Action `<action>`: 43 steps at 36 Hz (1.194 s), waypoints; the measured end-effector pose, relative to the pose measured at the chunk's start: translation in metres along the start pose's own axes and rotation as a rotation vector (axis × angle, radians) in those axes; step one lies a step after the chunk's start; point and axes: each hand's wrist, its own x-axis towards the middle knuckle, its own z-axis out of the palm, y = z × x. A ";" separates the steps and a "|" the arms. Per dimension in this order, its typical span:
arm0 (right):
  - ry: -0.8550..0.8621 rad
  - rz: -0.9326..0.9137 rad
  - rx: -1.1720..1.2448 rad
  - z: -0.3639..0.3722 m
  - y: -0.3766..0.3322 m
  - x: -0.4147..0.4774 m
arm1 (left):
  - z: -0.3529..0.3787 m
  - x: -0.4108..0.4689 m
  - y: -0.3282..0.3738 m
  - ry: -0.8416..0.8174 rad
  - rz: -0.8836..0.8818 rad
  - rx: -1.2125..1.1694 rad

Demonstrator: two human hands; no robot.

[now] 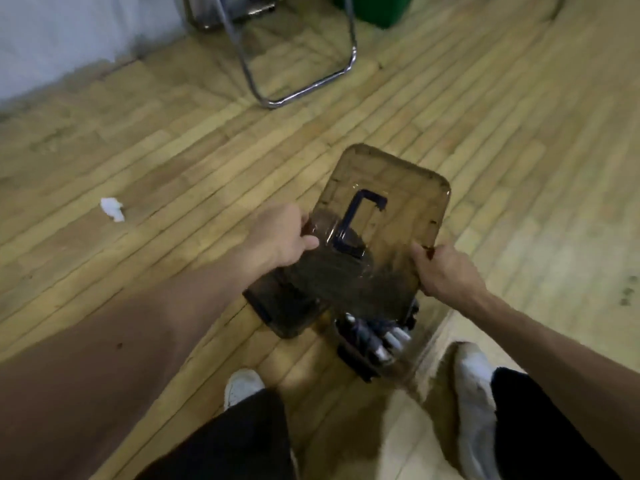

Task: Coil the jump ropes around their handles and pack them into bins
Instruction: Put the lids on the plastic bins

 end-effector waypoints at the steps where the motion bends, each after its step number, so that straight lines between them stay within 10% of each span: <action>1: -0.026 0.041 0.042 0.000 0.023 -0.001 | 0.009 0.000 0.016 -0.024 0.041 0.059; 10: -0.266 0.279 0.252 0.057 0.146 -0.007 | 0.116 -0.003 0.068 -0.351 0.044 0.361; 25: -0.320 0.441 0.653 0.111 0.169 0.032 | 0.183 -0.001 0.026 -0.275 -0.115 0.248; 43: -0.351 0.379 0.344 0.060 0.206 0.086 | 0.214 0.054 0.071 -0.152 0.083 0.276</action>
